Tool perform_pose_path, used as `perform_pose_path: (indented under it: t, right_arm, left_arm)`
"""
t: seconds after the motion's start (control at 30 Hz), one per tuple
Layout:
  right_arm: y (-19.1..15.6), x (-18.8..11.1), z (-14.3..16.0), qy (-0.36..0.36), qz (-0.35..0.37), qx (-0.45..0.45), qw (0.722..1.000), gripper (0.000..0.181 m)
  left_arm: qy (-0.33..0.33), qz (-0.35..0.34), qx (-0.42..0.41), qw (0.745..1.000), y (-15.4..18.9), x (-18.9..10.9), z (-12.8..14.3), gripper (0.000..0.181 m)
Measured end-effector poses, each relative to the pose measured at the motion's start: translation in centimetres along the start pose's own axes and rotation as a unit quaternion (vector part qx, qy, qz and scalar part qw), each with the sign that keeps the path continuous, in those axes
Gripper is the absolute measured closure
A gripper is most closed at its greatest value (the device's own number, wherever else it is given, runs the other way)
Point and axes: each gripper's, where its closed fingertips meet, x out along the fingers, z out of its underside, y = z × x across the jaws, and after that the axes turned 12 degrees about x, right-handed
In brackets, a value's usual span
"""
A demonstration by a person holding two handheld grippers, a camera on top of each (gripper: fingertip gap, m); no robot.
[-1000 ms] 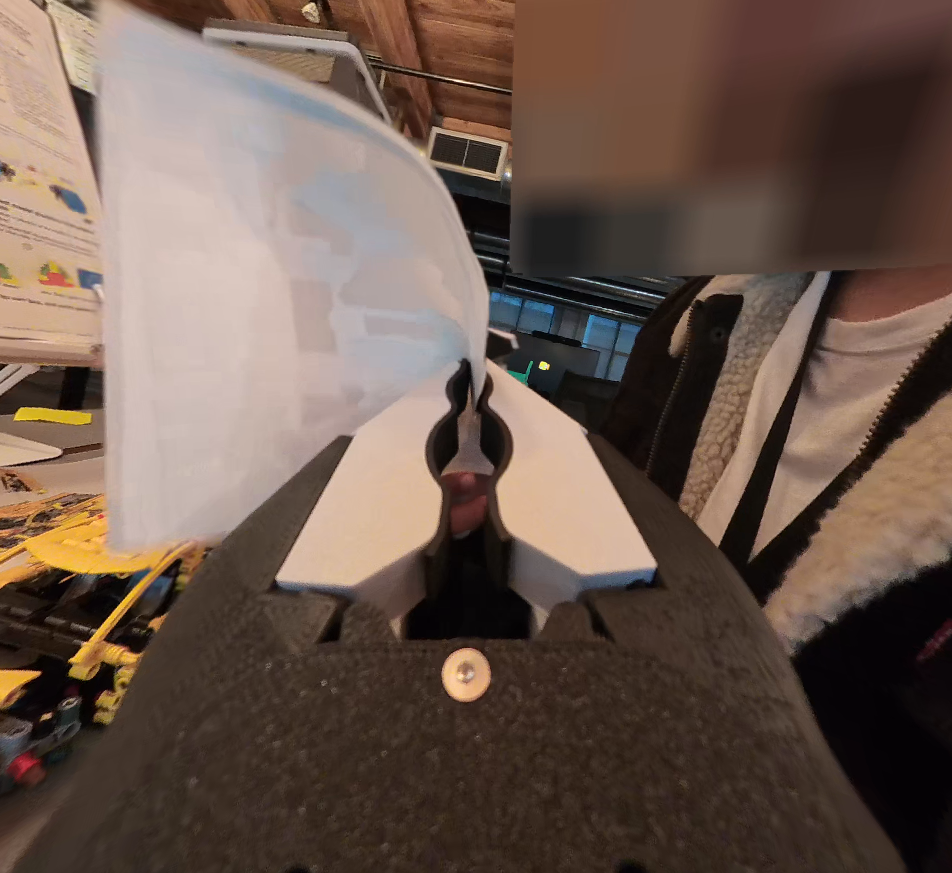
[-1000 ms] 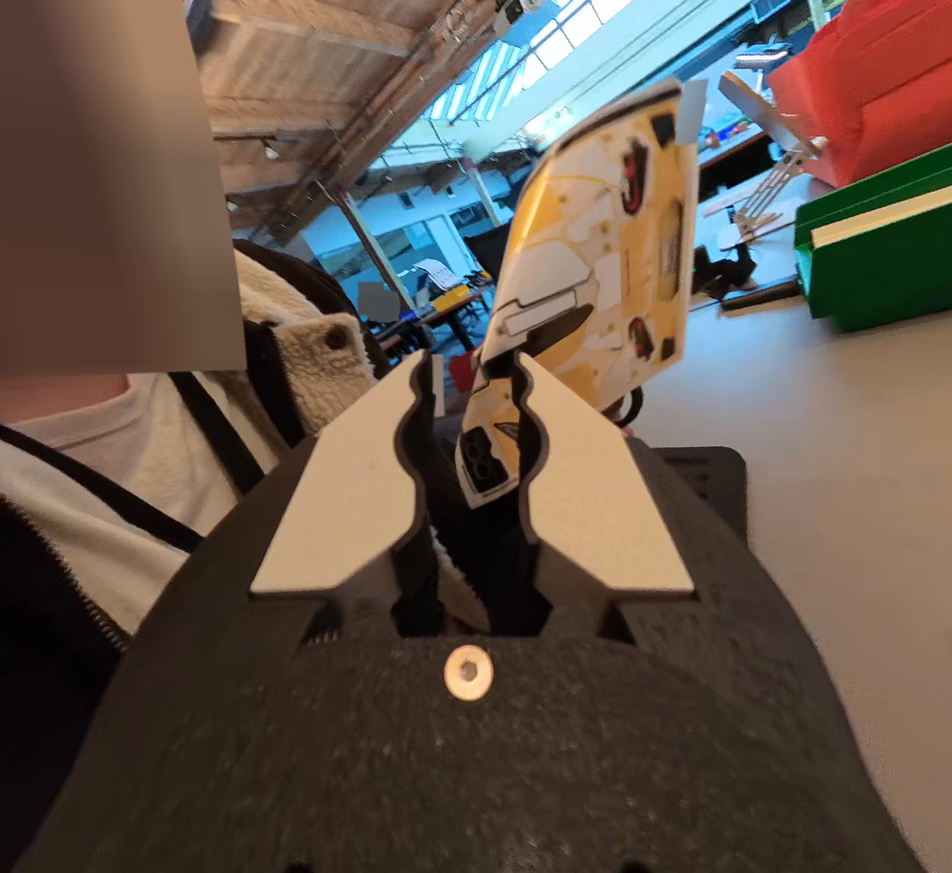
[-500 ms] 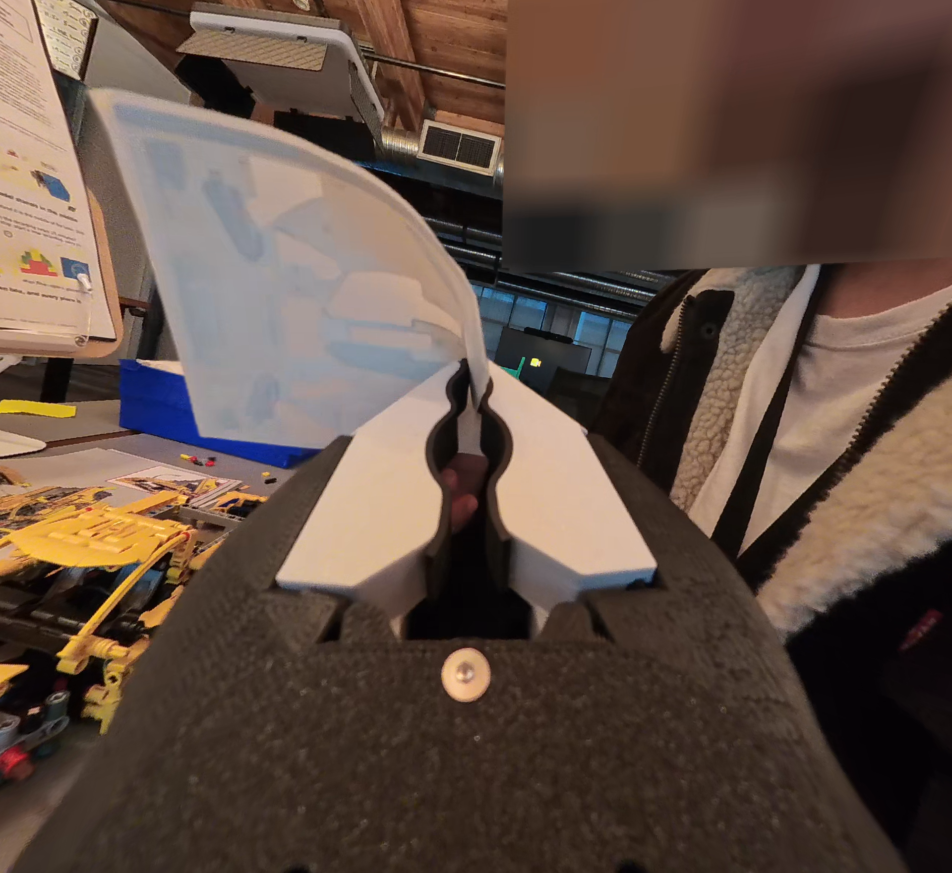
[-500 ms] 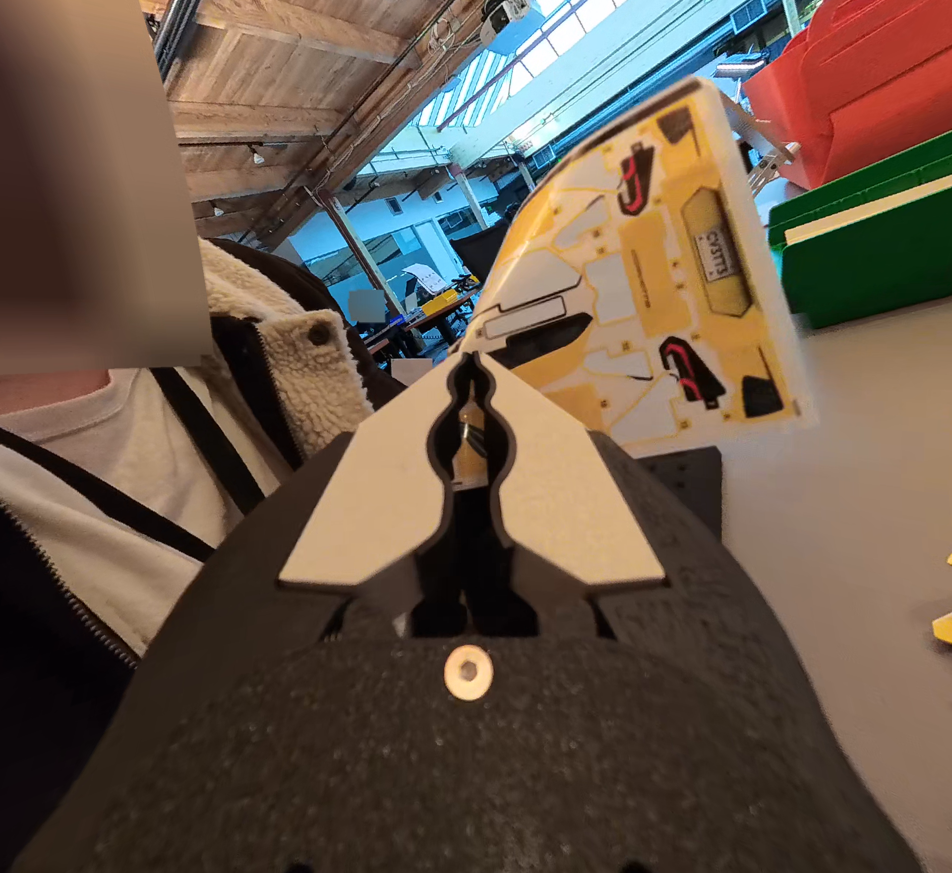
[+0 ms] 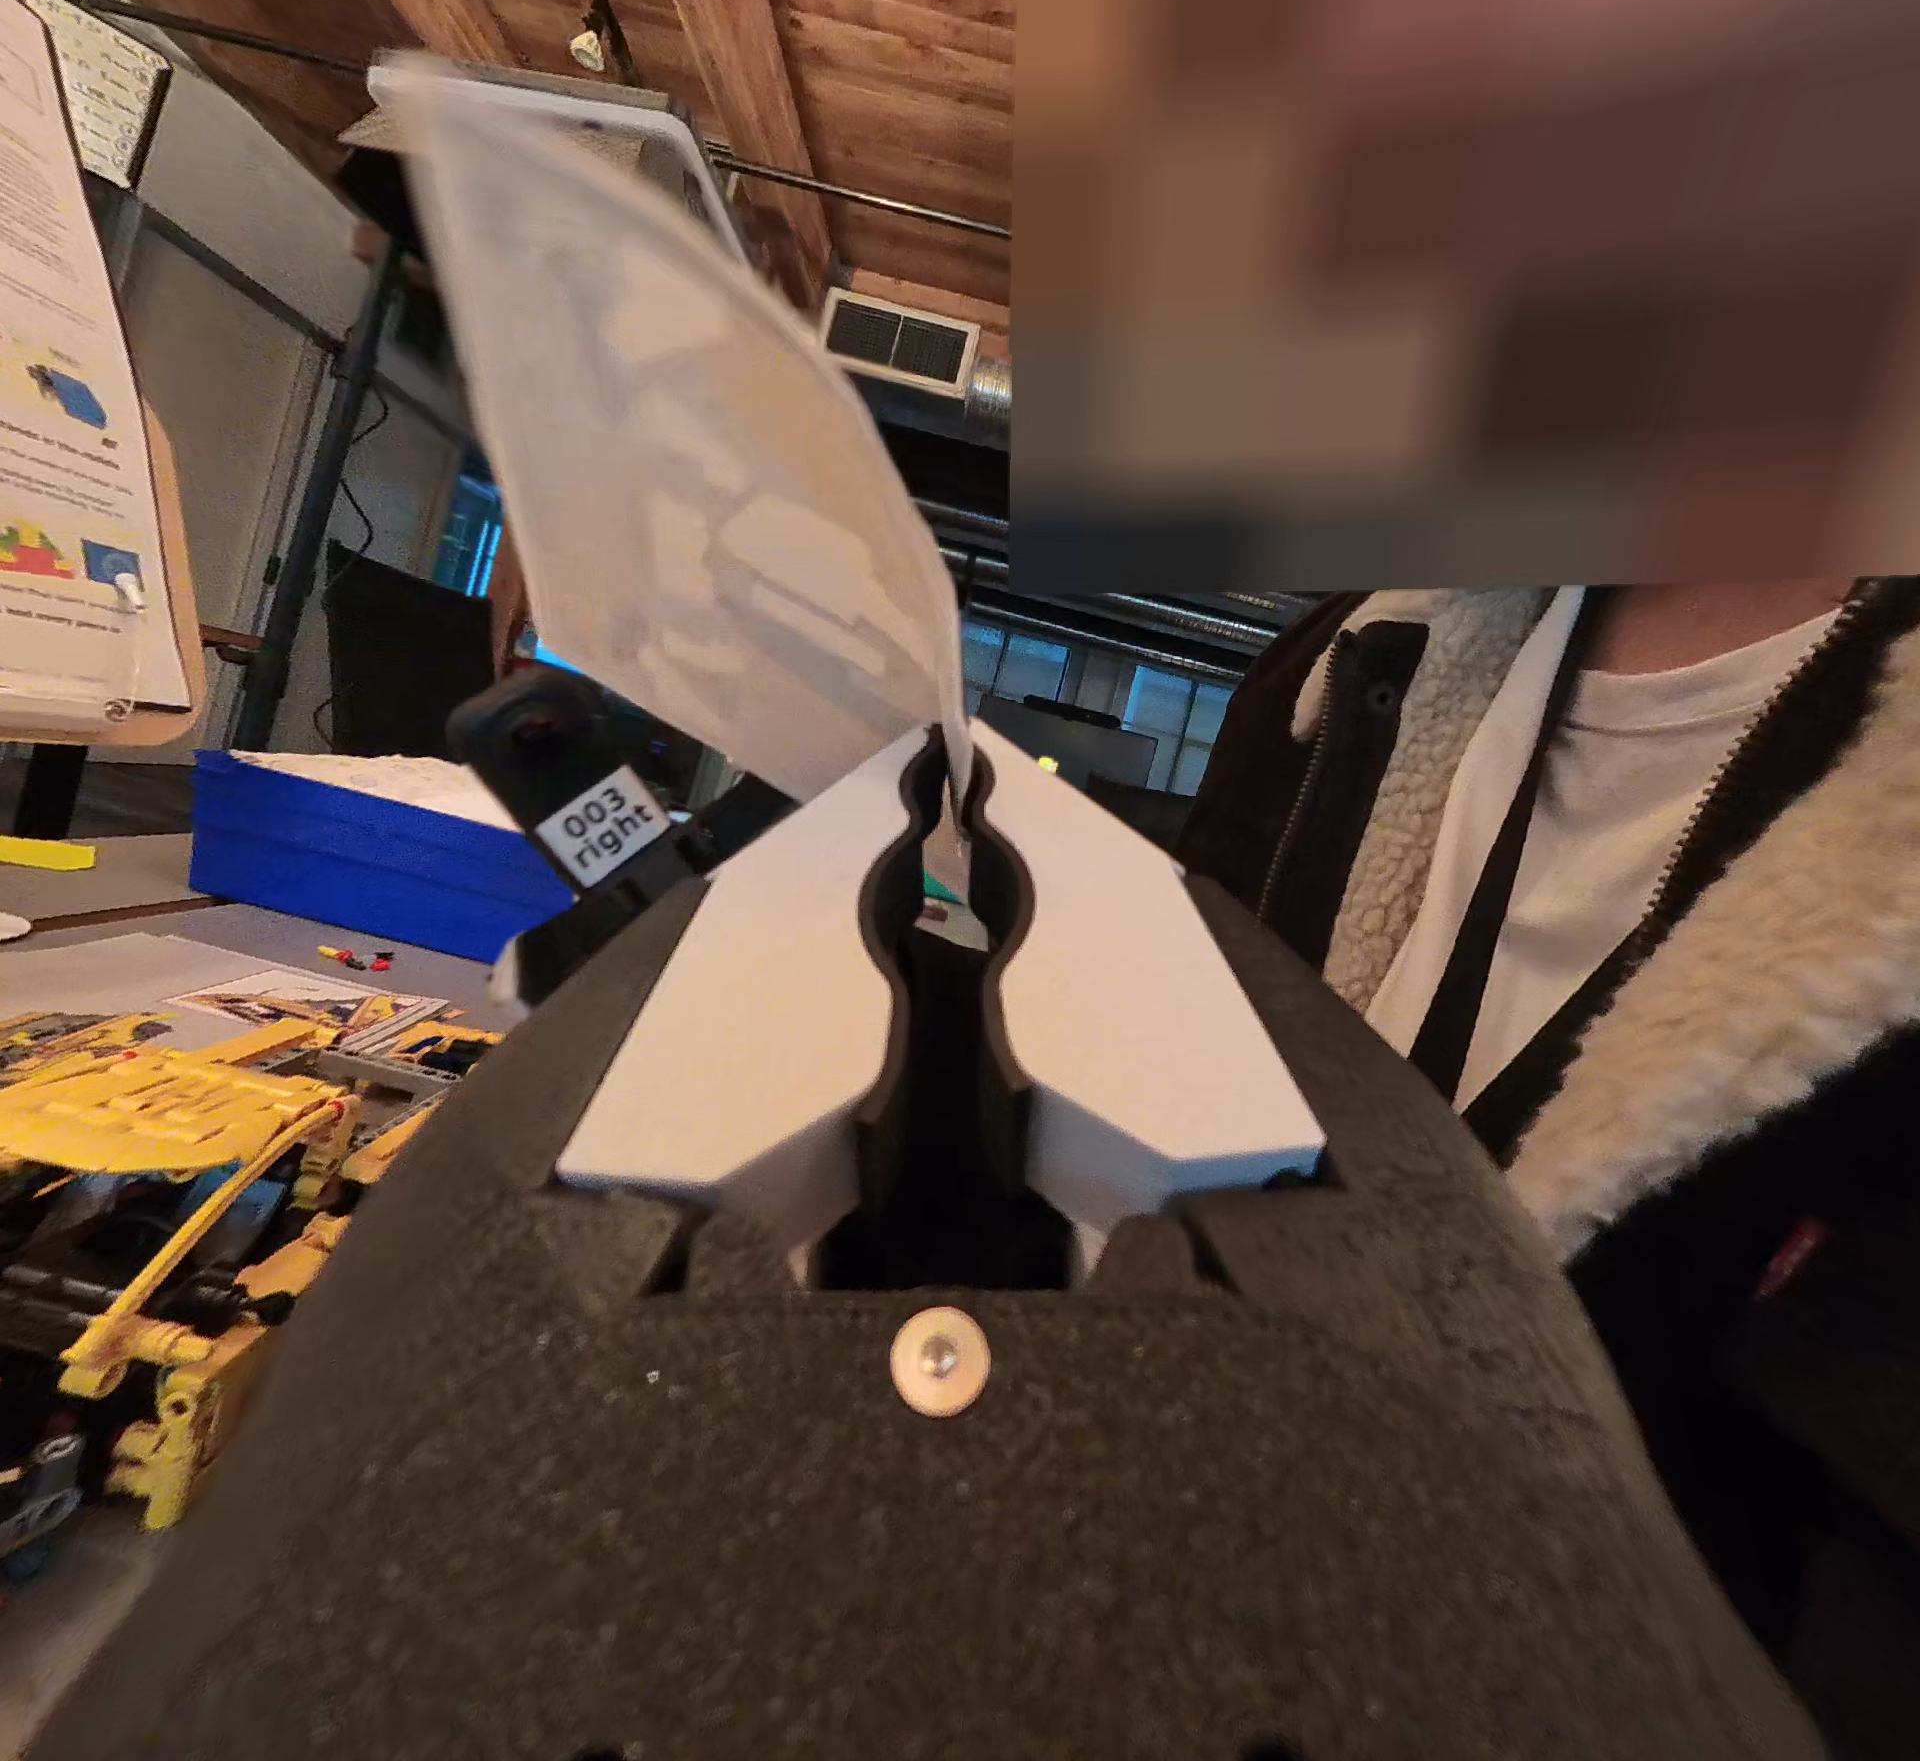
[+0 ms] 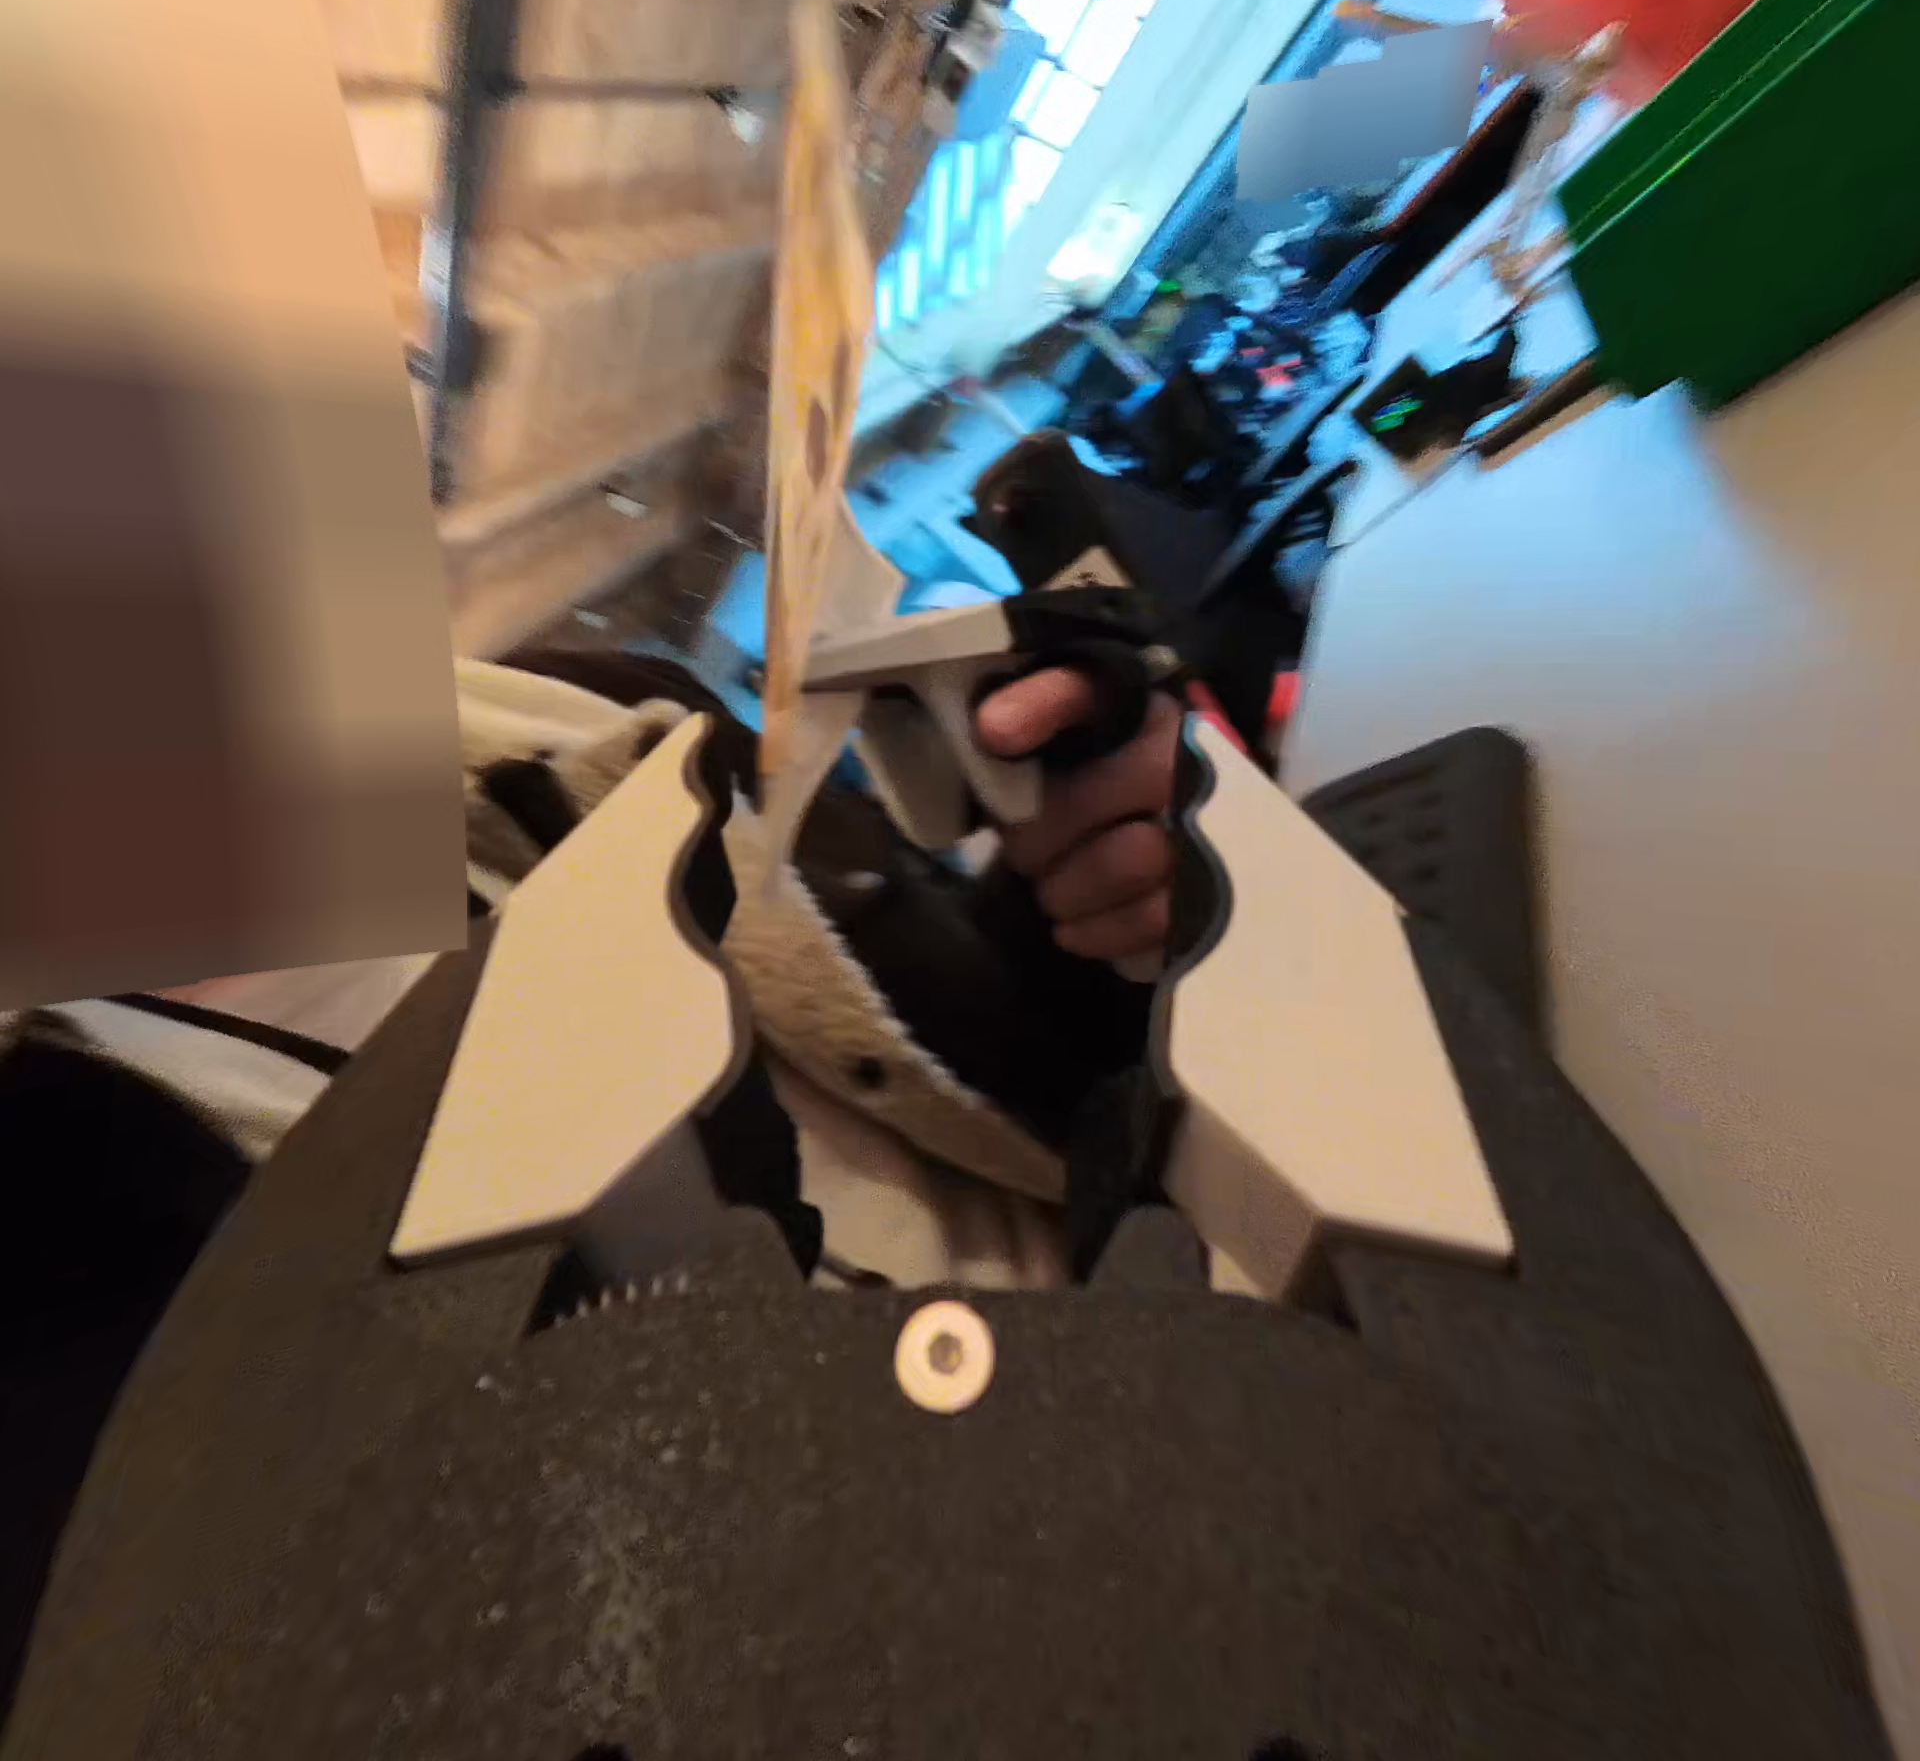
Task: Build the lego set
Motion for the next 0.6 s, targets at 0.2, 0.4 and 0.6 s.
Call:
perform_pose_path:
  t: [0.2, 0.4, 0.6]
  right_arm:
    - [-1.0, 0.0, -0.7, 0.017, -0.053, 0.018, 0.998, 0.181]
    - [0.2, -0.9, -2.0, 0.054, 0.028, -0.028, 0.998, 0.181]
    - [0.5, -0.7, -1.6, 0.040, 0.051, -0.044, 0.997, 0.181]
  left_arm:
    - [-0.030, -0.058, -0.037, 0.997, -2.4, -0.5, 1.4, 0.181]
    - [-0.037, -0.109, -0.061, 0.992, -4.5, -1.2, 1.9, 0.176]
    - [-0.051, -0.117, -0.071, 0.989, -4.9, -1.3, 2.6, 0.177]
